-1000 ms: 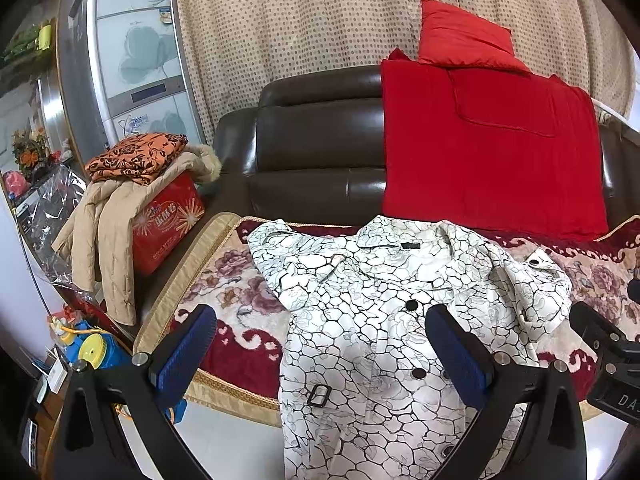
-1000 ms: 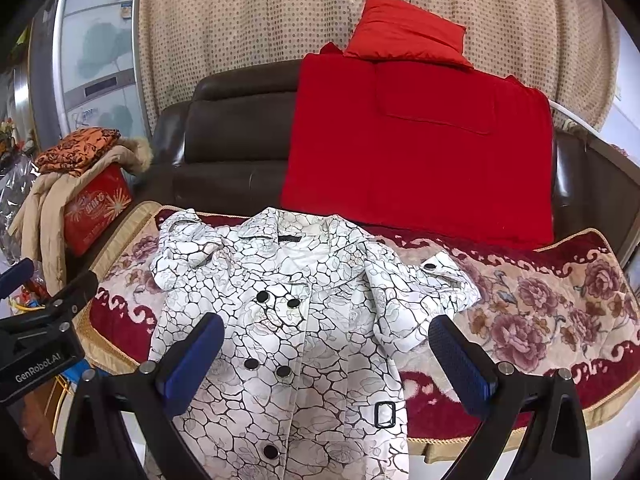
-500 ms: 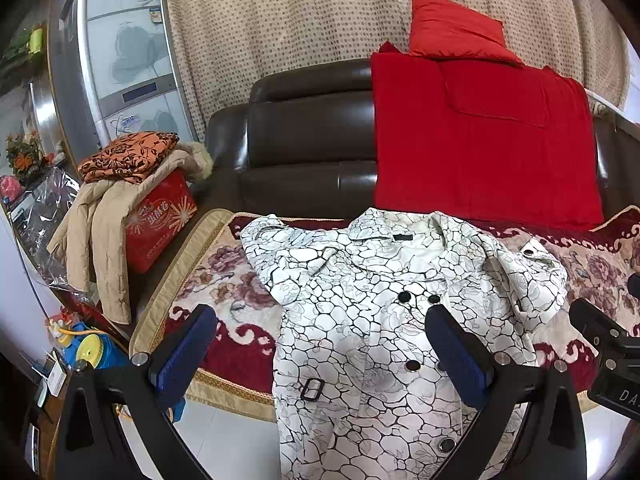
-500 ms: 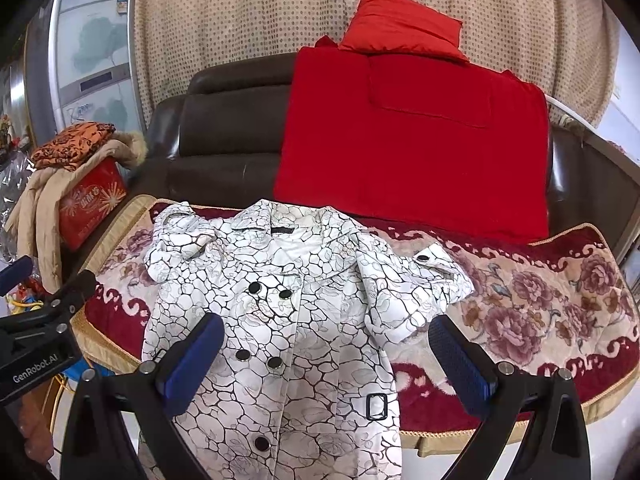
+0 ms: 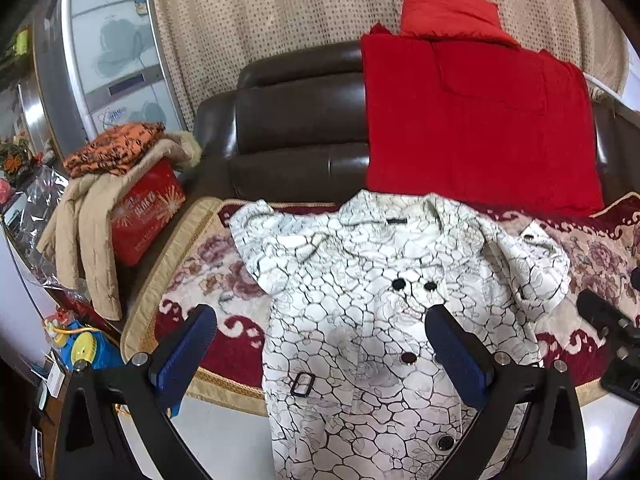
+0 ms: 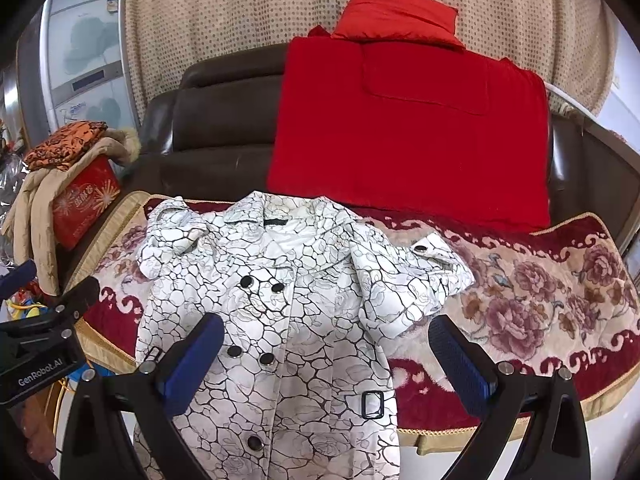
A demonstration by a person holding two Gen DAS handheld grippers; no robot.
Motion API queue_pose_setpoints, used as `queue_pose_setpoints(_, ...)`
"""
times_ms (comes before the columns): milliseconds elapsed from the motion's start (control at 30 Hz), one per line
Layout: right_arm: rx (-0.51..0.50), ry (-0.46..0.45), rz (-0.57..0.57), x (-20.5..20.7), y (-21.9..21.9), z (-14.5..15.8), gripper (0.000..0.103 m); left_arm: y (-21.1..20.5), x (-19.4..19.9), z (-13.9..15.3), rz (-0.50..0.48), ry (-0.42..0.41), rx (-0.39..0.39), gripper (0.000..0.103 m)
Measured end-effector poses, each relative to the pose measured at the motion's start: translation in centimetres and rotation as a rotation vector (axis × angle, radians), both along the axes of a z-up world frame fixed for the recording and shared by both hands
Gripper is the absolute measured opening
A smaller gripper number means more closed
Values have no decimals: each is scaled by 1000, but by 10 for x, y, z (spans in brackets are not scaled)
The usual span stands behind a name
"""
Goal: Fold large clothes
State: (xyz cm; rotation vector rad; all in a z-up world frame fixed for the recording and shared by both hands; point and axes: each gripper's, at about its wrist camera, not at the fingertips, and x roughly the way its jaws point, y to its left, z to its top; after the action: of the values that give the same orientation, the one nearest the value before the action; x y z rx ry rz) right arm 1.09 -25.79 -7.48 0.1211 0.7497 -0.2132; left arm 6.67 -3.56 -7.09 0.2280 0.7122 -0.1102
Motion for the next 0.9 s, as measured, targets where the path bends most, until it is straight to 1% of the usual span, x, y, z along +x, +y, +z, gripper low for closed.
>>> queue_pose_setpoints(67, 21, 10, -3, 4, -10, -6, 103, 0, 6, -8, -2, 33, -5, 103)
queue_pose_setpoints(167, 61, 13, -24, 9, -36, -19, 103, 3, 19, -28, -9, 126, -30, 103)
queue_pose_setpoints(267, 194, 26, -70, 18, -87, -44, 103, 2, 26, -48, -23, 201, -48, 103)
queue_pose_setpoints(300, 273, 34, -109, 22, -114, -58, 103, 1, 27, -53, -36, 225, -64, 103)
queue_pose_setpoints(333, 336, 35, -132, 25, -134, -69, 103, 0, 29, -59, -51, 257, -94, 103)
queue_pose_setpoints(367, 422, 32, -159, 28, -160, -85, 103, -1, 30, -64, -74, 295, -140, 103)
queue_pose_setpoints(433, 559, 27, -234, 33, -204, -114, 103, 0, 27, -73, -142, 351, -274, 103)
queue_pose_setpoints(467, 609, 21, -266, 36, -222, -127, 103, 0, 26, -76, -156, 353, -315, 103)
queue_pose_setpoints(500, 669, 7, -292, 40, -243, -142, 103, -2, 24, -79, -169, 343, -339, 103)
queue_pose_setpoints(533, 711, 3, -305, 44, -254, -152, 103, -4, 23, -79, -180, 326, -329, 103)
queue_pose_setpoints(567, 762, 1, -322, 49, -266, -163, 103, -8, 22, -79, -184, 302, -300, 103)
queue_pose_setpoints(600, 847, -12, -337, 55, -278, -177, 103, -12, 21, -79, -184, 272, -262, 103)
queue_pose_setpoints(667, 979, -46, -338, 66, -292, -195, 103, -18, 18, -76, -184, 200, -170, 103)
queue_pose_setpoints(700, 1028, -56, -344, 73, -296, -204, 103, -21, 18, -76, -190, 186, -137, 103)
queue_pose_setpoints(733, 1068, -43, -368, 81, -299, -214, 103, -22, 20, -77, -198, 193, -127, 103)
queue_pose_setpoints(800, 1127, -16, -403, 95, -298, -228, 102, -19, 27, -77, -203, 228, -142, 103)
queue_pose_setpoints(833, 1118, -23, -430, 101, -298, -229, 102, -16, 30, -79, -195, 245, -154, 103)
queue_pose_setpoints(900, 1086, -41, -449, 111, -298, -220, 101, -8, 38, -83, -176, 272, -169, 103)
